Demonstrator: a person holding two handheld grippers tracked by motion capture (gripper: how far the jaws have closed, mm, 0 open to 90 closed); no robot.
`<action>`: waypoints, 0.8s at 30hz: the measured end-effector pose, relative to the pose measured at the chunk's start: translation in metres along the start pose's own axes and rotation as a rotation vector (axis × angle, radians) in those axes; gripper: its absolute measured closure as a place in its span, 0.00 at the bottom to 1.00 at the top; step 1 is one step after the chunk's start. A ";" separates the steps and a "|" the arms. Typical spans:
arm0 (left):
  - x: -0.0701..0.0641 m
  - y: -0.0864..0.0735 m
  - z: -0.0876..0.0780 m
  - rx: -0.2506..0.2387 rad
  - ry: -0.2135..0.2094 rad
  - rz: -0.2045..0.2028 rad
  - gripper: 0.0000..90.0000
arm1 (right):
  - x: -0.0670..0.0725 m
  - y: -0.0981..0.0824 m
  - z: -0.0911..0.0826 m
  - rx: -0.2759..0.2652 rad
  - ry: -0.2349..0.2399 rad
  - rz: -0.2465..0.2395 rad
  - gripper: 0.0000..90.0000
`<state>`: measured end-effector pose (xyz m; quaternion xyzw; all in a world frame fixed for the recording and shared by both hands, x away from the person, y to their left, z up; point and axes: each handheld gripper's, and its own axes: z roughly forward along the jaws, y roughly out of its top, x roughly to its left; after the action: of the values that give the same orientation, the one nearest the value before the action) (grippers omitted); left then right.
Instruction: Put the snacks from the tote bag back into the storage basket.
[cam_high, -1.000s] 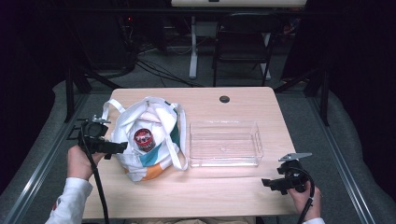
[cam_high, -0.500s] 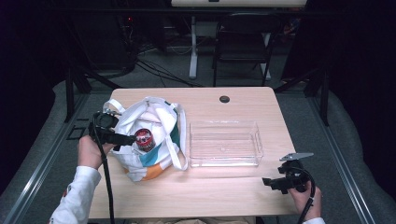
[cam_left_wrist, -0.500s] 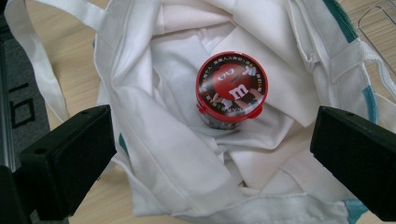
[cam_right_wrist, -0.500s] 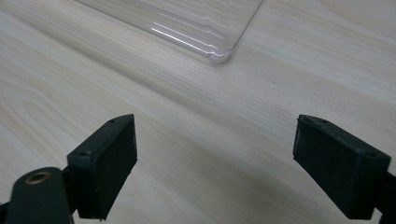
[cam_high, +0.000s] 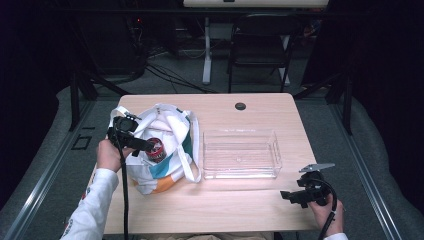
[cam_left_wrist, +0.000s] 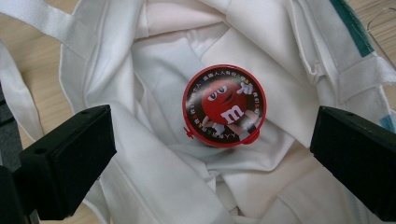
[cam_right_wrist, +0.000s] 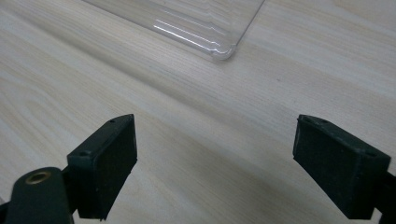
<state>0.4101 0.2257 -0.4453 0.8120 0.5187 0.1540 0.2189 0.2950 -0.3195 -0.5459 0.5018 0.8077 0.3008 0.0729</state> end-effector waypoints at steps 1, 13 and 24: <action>0.000 0.001 0.002 0.006 -0.002 -0.001 0.00 | 0.000 0.000 0.000 0.000 0.000 0.000 0.15; -0.001 0.011 0.027 0.054 -0.017 -0.004 0.00 | 0.000 0.000 0.000 0.001 0.002 0.000 0.15; -0.004 0.016 0.045 0.093 -0.020 -0.001 0.00 | -0.001 0.000 0.000 0.004 0.004 -0.001 0.15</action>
<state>0.4424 0.2077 -0.4753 0.8225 0.5235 0.1213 0.1864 0.2952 -0.3200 -0.5458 0.5009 0.8088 0.3000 0.0705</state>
